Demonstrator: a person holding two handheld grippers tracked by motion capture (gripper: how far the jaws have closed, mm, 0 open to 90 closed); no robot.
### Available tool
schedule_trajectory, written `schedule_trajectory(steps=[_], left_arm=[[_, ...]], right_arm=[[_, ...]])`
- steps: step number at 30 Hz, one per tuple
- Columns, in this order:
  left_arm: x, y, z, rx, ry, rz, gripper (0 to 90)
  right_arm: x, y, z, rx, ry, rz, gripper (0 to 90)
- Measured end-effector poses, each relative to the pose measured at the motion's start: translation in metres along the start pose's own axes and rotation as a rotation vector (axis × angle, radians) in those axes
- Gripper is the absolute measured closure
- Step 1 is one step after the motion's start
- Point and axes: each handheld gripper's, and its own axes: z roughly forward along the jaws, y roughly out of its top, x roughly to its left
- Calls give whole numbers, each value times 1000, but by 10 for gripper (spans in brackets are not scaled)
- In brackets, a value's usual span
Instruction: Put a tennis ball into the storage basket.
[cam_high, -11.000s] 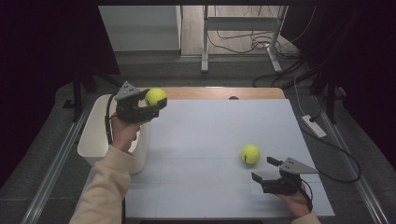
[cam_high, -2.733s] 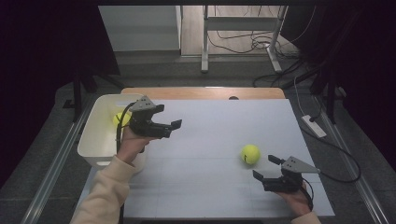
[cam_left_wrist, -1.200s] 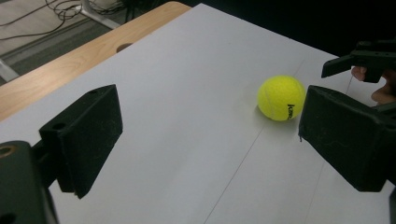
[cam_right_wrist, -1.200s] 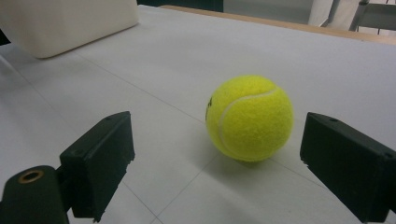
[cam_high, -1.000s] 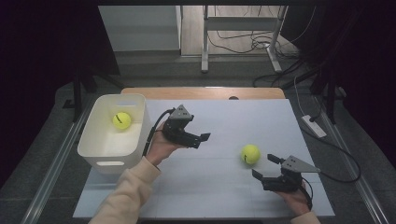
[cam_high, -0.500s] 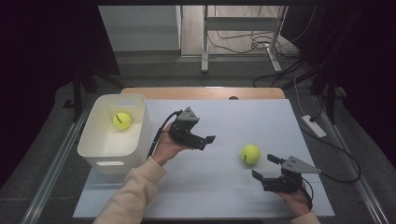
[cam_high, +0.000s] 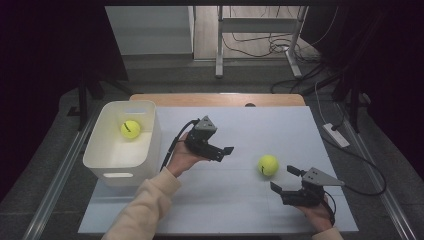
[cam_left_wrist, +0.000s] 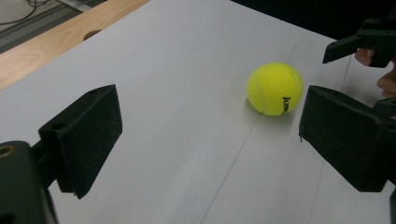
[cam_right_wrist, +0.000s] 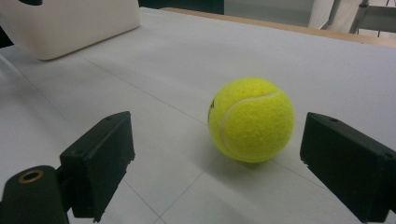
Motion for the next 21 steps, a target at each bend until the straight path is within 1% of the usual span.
schedule_trajectory(steps=[5, 9, 15, 21], left_arm=[[-1, 0, 4, 3, -8, 2, 66], [-1, 0, 8, 8, -17, 5, 66], [-3, -1, 17, 13, -31, 8, 65], [-6, 0, 23, 21, -40, 23, 66]], right_arm=[[0, 0, 0, 0, 1, -1, 97], [1, 1, -1, -12, 11, 15, 97], [1, 0, -2, -10, 10, 14, 97], [2, 0, -3, -10, 7, 12, 97]])
